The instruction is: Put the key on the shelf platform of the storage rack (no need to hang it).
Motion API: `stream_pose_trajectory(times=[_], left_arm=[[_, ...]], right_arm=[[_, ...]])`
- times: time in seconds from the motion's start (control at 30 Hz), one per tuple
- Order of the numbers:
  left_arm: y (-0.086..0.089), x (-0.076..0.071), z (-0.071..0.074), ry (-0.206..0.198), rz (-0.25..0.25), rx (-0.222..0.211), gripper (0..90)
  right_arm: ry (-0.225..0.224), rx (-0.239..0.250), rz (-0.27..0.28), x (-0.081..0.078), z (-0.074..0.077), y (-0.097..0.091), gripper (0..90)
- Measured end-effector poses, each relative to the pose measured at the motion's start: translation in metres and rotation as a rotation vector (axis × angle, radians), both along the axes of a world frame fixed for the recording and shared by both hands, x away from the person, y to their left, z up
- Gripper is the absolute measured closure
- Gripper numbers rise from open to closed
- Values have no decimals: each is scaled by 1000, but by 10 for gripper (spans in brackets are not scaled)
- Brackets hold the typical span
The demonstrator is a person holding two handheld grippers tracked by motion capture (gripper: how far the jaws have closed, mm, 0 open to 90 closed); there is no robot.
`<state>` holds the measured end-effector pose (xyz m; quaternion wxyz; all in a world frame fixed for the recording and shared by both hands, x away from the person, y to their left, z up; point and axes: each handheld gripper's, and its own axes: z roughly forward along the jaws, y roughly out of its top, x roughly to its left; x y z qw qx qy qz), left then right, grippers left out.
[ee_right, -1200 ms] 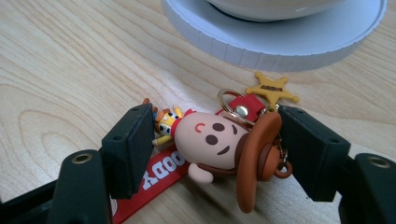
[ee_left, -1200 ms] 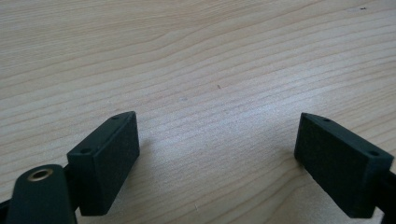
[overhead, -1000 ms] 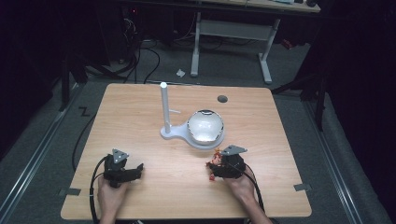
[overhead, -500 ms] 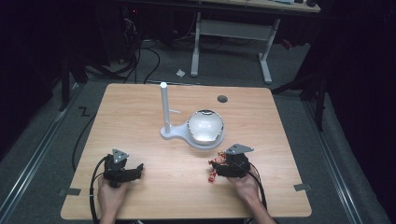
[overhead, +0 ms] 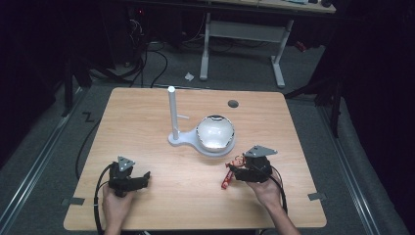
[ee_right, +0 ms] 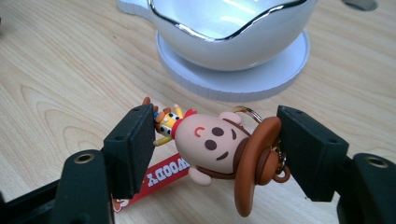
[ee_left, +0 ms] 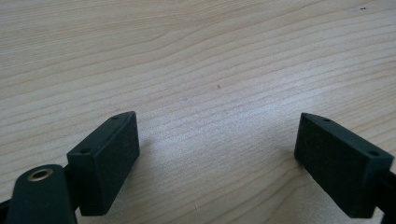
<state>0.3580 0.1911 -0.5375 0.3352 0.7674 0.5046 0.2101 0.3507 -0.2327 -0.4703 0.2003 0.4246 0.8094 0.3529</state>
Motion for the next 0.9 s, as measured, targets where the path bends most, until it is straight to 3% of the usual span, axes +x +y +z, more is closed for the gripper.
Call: stream_pose_trajectory(times=[0.23,0.9], left_arm=[[0,0,0,0,0,0,143],[0,0,0,0,0,-1,143]], right_arm=[[-42,-7,-1,-1,23,-8,310],[-111,-9,20,2,76,-17,310]])
